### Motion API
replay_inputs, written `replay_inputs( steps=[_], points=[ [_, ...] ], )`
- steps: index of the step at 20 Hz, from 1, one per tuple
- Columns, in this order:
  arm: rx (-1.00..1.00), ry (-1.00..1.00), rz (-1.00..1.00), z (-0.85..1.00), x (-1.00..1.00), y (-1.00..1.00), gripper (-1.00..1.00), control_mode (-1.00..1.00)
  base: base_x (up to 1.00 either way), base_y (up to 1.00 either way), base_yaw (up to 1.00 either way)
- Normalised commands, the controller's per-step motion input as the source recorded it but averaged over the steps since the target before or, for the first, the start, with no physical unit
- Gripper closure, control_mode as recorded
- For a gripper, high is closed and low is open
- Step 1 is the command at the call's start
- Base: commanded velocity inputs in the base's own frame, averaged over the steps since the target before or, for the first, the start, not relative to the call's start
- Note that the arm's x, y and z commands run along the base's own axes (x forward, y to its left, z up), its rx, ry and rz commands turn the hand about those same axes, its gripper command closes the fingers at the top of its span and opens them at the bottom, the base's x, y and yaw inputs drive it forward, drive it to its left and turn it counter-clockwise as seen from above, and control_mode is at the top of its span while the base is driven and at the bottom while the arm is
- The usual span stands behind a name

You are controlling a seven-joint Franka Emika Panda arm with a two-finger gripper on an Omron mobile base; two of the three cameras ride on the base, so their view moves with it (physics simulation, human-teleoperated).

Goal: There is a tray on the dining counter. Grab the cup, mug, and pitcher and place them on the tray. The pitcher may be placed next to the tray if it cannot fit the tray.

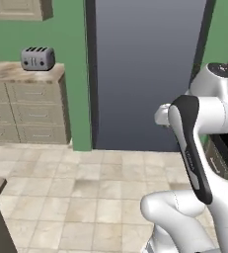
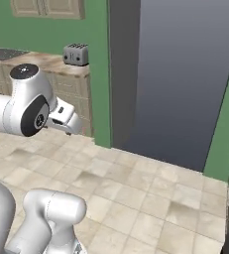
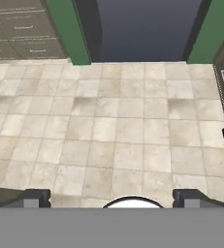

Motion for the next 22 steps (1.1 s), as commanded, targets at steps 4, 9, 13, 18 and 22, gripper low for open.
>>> replay_inputs(
  steps=[4,9,13,18,22],
  points=[
    [0.0,0.0,0.0,0.0,0.0,0.0,-1.0,1.0,1.0,-0.23,0.52],
    [0.0,0.0,0.0,0.0,0.0,0.0,-1.0,1.0,1.0,-0.25,0.56],
    [0.0,0.0,0.0,0.0,0.0,0.0,-1.0,1.0,1.0,-0.3,0.56],
    [0.0,0.0,0.0,0.0,0.0,0.0,-1.0,1.0,1.0,-0.37,0.56],
    [0.0,0.0,0.0,0.0,0.0,0.0,-1.0,1.0,1.0,-0.35,0.54]
  ],
)
